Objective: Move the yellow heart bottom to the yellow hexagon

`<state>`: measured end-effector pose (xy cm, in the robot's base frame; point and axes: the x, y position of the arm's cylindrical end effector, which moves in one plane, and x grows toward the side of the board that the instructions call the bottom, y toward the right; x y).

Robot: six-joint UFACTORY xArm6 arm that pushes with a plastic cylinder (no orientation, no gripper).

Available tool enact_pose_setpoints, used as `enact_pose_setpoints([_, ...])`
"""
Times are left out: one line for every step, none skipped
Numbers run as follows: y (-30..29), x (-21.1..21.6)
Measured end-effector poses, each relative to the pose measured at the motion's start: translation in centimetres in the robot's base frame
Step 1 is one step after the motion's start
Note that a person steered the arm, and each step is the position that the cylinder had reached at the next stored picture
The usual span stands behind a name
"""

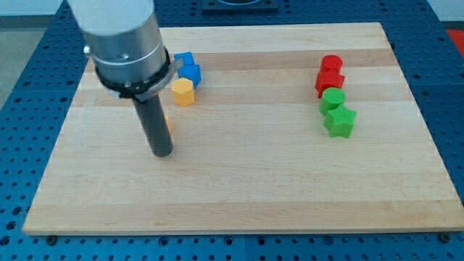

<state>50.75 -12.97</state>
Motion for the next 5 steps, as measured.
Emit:
enact_pose_setpoints([-1.2, -0.5])
enact_pose_setpoints([-1.1, -3.4])
enact_pose_setpoints([1.1, -5.5])
enact_pose_setpoints([1.2, -5.5])
enact_pose_setpoints([0.5, -3.4])
